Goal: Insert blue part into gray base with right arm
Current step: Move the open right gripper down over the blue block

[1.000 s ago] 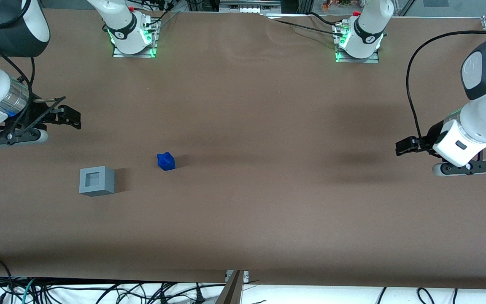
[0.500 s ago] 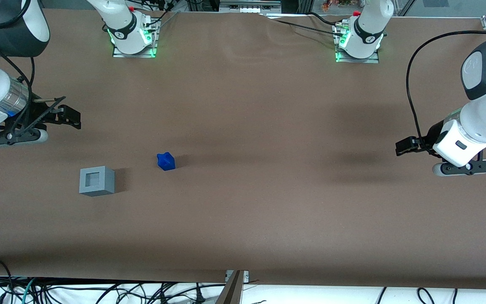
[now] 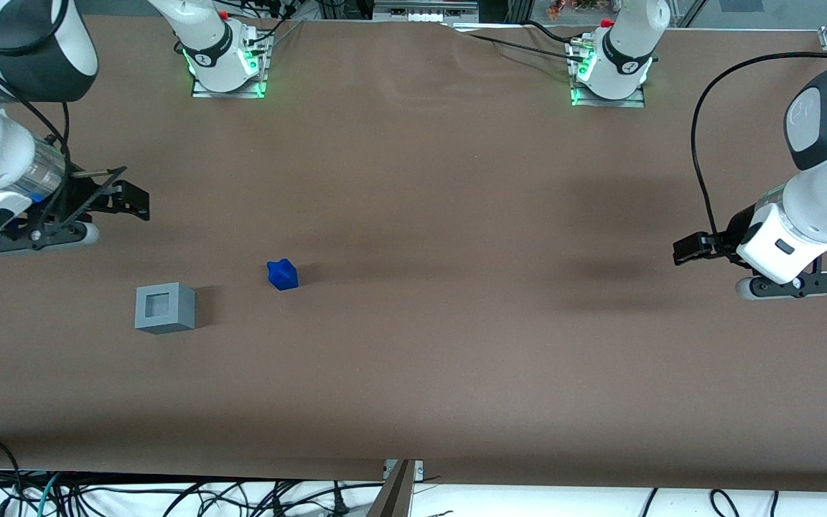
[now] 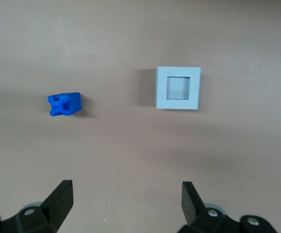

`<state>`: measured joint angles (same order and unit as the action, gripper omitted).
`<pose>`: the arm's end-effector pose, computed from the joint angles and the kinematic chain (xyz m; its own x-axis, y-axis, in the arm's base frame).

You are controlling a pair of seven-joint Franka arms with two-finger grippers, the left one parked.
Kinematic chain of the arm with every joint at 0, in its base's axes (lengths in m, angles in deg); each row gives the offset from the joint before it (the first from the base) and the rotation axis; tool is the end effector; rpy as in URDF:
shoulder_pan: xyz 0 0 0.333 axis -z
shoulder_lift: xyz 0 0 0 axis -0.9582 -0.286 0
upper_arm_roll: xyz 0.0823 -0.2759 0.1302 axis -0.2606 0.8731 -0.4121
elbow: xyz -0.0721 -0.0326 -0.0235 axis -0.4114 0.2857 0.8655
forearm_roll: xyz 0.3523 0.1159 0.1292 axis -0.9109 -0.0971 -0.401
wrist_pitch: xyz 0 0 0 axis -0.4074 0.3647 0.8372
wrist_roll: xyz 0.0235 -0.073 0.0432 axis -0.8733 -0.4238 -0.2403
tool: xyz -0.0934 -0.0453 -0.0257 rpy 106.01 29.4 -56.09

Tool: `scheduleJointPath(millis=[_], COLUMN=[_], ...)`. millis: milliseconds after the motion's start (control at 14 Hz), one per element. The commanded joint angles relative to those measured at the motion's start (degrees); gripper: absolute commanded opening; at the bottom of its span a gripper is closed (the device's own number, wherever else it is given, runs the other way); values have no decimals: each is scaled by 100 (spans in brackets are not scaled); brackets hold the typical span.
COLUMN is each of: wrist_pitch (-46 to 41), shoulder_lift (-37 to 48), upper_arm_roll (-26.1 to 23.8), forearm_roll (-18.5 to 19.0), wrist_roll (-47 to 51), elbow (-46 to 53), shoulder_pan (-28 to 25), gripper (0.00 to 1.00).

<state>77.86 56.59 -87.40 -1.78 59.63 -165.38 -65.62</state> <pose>0.5996 0.0679 0.5164 0.9844 0.1637 -0.0646 0.1646 -0.9863 0.0081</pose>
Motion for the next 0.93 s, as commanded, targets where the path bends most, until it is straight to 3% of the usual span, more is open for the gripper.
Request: scheduleJointPath(millis=[0,500,643,857], wrist_pitch=[492,2996,3803,4545], shoulder_lift=[-314,-1728,-1844,-1861], upper_arm_roll=[-91,-91,-91,-91], forearm_roll=[-23,4,30,354], wrist_roll=[656,1459,1459,1459], elbow=[-83,-548,-1073,-1656], shoulder_pan=[-283,-1145,-1198,-1216], gripper=[99,99,99,99])
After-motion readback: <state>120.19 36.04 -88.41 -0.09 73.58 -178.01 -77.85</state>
